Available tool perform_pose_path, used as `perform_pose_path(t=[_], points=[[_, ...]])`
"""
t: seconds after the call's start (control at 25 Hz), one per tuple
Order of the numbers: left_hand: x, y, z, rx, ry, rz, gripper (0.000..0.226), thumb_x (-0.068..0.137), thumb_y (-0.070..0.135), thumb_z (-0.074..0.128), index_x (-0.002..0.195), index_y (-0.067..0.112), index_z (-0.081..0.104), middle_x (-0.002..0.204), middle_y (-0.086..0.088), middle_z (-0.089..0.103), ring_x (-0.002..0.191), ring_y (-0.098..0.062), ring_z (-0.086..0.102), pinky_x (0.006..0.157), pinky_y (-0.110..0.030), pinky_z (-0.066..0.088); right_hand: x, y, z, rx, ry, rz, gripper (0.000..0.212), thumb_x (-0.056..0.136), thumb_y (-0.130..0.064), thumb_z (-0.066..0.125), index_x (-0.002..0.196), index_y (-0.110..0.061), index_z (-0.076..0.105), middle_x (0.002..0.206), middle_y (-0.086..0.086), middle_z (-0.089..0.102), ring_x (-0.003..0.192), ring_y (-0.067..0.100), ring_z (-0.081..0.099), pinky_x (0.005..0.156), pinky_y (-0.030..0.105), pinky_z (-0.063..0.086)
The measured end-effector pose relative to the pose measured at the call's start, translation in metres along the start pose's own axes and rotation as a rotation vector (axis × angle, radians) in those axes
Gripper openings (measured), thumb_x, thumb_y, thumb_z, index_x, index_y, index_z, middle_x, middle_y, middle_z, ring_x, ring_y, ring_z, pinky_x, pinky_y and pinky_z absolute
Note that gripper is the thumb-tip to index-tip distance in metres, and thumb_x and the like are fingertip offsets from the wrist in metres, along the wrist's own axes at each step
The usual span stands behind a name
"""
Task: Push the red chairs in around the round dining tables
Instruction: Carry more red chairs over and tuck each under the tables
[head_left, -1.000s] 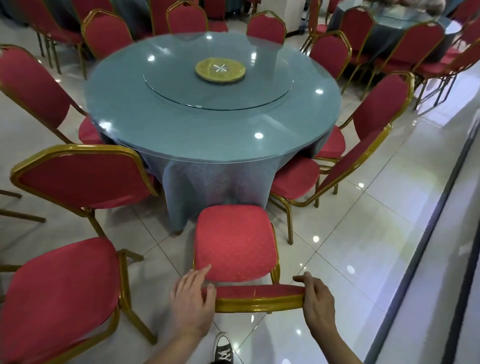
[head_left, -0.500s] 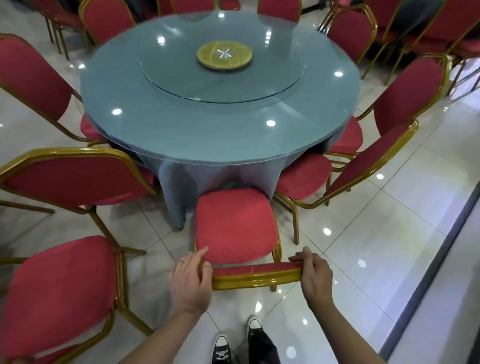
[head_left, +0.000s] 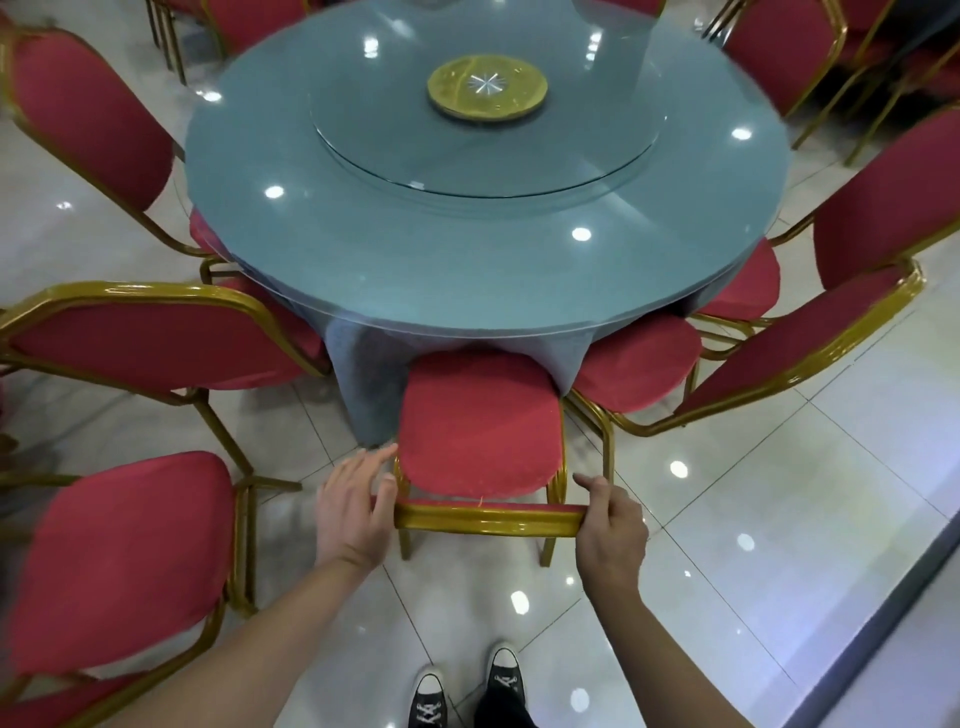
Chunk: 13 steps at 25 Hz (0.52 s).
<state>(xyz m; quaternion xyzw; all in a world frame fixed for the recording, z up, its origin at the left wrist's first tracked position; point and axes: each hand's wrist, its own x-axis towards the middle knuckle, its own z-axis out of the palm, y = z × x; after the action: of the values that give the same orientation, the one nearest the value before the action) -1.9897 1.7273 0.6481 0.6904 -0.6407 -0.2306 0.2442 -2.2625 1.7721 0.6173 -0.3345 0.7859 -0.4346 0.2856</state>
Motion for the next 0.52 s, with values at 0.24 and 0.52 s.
perform_pose_path(t=[0.24, 0.52], points=[[0.027, -0.018, -0.012, 0.094, -0.057, 0.003, 0.073, 0.088, 0.051, 0.017, 0.142, 0.023, 0.057, 0.138, -0.003, 0.06, 0.137, -0.025, 0.045, 0.109, -0.041, 0.029, -0.002, -0.004, 0.028, -0.052, -0.026, -0.079, 0.064, 0.096, -0.068, 0.025, 0.149, -0.04, 0.048, 0.155, -0.014, 0.044, 0.141, 0.007, 0.038, 0.106, 0.029, 0.033], [0.047, -0.01, -0.002, 0.094, -0.077, -0.043, 0.072, 0.087, 0.056, 0.017, 0.146, 0.031, 0.051, 0.142, 0.001, 0.057, 0.139, -0.019, 0.042, 0.113, -0.037, 0.026, 0.03, -0.017, 0.029, -0.038, 0.013, -0.068, 0.057, 0.101, -0.054, 0.031, 0.149, -0.033, 0.05, 0.157, -0.005, 0.045, 0.146, 0.015, 0.038, 0.121, 0.049, 0.03]])
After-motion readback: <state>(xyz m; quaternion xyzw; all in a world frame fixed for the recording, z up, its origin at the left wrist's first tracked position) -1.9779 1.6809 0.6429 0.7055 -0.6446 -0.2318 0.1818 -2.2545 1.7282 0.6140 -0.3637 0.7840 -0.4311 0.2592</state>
